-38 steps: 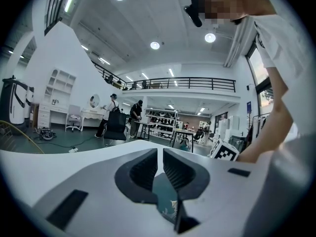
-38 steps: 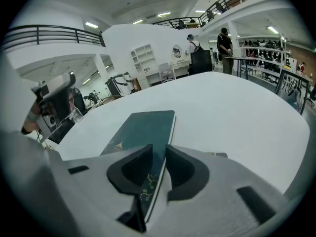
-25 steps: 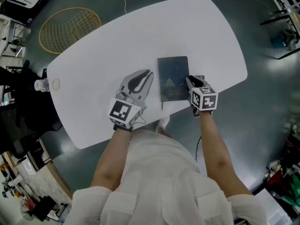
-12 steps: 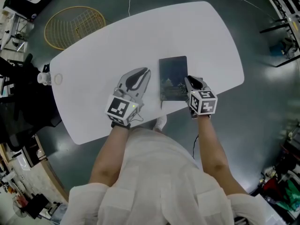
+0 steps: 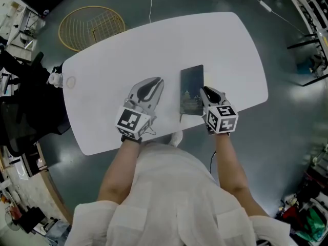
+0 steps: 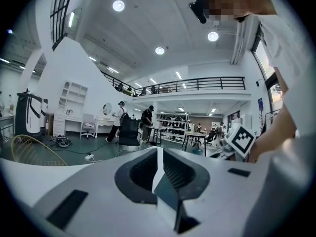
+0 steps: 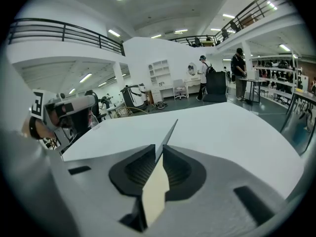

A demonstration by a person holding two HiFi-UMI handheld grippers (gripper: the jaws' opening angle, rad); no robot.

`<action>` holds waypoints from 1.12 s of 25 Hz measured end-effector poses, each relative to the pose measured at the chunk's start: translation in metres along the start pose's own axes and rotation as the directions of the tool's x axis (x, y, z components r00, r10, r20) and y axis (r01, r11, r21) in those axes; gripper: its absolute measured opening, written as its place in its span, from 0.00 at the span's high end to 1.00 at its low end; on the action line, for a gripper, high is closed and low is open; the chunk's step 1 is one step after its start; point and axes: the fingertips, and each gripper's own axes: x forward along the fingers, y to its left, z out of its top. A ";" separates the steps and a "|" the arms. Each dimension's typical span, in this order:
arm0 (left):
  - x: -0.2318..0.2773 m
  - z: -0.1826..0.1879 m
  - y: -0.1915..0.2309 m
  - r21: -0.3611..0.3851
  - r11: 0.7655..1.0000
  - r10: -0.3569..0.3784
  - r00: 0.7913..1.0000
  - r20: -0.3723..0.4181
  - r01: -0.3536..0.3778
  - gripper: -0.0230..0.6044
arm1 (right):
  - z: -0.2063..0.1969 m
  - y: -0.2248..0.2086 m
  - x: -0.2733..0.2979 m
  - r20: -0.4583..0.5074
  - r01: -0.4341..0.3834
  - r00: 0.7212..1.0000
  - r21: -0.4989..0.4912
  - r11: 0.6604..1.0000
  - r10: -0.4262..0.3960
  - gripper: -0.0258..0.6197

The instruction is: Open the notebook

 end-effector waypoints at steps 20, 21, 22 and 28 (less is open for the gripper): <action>-0.054 0.012 0.045 -0.027 0.994 0.108 0.994 0.024 -0.108 0.91 | 0.028 0.123 0.044 -0.028 -0.242 0.970 -0.163 0.956 0.241 0.87; -0.055 0.013 0.046 -0.026 0.994 0.110 0.994 0.025 -0.110 0.91 | 0.029 0.126 0.046 -0.030 -0.254 0.967 -0.169 0.952 0.253 0.87; -0.056 0.015 0.047 -0.025 0.993 0.112 0.993 0.027 -0.111 0.91 | 0.029 0.129 0.049 -0.034 -0.264 0.965 -0.174 0.949 0.262 0.86; -0.071 0.008 0.066 -0.036 0.990 0.140 0.990 0.027 -0.139 0.91 | 0.031 0.146 0.067 -0.032 -0.285 0.958 -0.179 0.942 0.284 0.86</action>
